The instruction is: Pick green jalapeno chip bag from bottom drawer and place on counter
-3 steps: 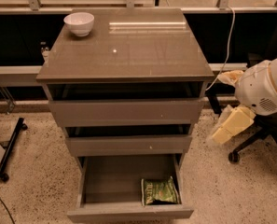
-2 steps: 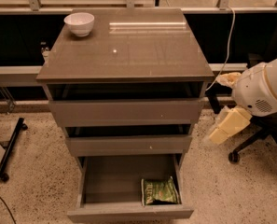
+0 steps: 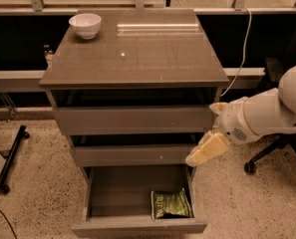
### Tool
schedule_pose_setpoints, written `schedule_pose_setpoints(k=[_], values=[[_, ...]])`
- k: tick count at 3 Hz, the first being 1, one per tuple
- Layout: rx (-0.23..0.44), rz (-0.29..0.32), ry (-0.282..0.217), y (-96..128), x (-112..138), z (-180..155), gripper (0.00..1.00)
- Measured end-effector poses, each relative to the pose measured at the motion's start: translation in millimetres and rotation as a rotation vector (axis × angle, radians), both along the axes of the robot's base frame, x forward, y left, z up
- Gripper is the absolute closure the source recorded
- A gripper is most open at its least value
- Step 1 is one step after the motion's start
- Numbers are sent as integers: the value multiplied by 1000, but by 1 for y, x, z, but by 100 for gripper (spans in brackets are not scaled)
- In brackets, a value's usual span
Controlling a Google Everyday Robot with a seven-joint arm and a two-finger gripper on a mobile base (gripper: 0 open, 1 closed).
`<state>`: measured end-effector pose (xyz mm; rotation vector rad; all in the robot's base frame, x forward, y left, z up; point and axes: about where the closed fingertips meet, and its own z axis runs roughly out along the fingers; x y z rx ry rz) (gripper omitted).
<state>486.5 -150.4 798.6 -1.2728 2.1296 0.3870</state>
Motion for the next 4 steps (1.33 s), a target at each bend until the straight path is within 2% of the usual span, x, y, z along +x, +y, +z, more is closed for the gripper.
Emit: schedule_pose_setpoints(k=[1,3,4], values=[[95,-66,50,20,10,-56,0],[213,-135,81,36,18,-126,0],[213,-135,81,36,18,-126,0]])
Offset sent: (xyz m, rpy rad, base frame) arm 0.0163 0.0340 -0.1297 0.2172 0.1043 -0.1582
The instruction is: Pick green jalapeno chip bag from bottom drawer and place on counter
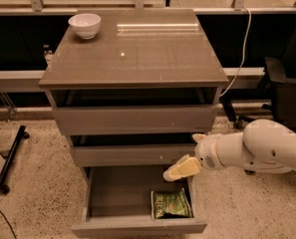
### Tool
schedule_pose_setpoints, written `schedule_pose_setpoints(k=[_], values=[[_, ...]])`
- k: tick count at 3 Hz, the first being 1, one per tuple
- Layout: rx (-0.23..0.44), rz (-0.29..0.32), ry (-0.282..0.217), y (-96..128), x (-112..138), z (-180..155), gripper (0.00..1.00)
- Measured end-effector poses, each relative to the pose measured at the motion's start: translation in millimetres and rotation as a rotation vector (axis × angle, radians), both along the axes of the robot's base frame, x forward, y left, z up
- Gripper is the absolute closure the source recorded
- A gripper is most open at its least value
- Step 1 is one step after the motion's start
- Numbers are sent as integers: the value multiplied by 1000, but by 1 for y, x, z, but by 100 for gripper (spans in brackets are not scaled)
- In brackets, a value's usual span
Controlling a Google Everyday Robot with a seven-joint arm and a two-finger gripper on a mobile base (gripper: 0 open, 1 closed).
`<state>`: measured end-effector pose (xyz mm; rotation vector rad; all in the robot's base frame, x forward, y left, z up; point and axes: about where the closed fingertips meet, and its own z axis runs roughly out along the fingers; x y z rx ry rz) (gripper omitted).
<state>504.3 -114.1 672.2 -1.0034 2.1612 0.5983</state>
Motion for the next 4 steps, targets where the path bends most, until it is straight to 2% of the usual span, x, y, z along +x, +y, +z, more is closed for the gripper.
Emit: schedule_pose_setpoints(k=[1,4], values=[[32,-12,12,2,2,-8,0],[146,-33,117,21,14,-104,0]])
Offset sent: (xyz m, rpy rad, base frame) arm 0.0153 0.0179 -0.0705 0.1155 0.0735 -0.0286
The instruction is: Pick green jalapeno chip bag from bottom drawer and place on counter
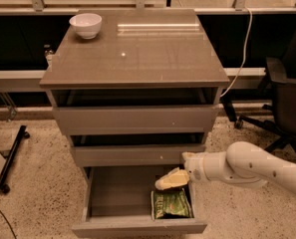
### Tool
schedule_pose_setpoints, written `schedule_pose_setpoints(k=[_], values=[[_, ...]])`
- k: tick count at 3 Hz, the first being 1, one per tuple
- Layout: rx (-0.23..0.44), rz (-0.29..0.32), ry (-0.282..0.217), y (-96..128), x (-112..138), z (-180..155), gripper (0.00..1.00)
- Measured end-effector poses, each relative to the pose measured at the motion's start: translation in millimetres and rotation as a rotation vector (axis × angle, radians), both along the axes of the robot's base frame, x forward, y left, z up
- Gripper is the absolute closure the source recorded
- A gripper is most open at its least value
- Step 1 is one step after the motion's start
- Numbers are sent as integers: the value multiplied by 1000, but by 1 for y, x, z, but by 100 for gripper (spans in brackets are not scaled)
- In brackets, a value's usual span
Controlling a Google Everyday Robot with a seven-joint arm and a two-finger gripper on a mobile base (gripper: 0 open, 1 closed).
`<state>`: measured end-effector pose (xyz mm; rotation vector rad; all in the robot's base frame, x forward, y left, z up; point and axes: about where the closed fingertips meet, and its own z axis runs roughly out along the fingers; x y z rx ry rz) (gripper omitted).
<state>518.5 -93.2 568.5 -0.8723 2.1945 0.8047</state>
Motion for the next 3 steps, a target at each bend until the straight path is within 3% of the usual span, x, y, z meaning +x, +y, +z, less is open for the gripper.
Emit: schedule_pose_setpoints(k=[1,3], values=[[24,-11,7,1,2,-21,0],[71,-45,-60,-11,9,-66,0]])
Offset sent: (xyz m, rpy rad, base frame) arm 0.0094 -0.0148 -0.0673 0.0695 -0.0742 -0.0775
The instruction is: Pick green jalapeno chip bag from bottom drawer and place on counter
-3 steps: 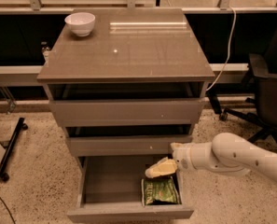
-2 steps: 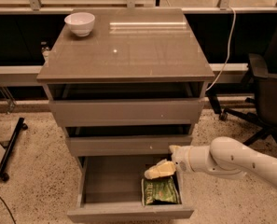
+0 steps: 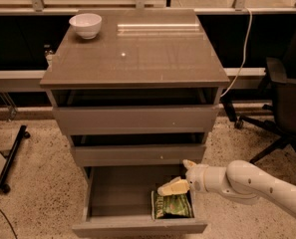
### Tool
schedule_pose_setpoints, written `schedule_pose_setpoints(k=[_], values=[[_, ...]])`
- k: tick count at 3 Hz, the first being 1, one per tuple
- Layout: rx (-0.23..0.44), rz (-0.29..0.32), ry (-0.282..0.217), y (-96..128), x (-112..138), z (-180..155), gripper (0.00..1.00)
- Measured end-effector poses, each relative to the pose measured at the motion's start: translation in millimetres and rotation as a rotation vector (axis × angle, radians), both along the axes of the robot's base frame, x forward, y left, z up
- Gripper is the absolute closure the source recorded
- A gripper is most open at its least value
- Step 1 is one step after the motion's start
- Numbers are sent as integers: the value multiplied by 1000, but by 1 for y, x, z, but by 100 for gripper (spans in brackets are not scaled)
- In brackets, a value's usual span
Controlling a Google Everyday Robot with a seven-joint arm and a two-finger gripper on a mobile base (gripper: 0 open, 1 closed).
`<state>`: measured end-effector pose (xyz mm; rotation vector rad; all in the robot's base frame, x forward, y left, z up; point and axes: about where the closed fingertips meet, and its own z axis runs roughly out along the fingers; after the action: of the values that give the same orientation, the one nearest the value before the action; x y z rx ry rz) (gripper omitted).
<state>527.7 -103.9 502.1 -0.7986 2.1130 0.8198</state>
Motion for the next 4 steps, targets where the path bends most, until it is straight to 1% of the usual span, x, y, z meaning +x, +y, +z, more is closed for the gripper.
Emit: schedule_pose_setpoints(k=[1,2,3,4], values=[[53,-5,11,-29,9,-52,0],[53,-5,11,-28,9,-52,0],[60,13,-17,-11,13,-55,0],[50,46,-28,13,18,-66,0]])
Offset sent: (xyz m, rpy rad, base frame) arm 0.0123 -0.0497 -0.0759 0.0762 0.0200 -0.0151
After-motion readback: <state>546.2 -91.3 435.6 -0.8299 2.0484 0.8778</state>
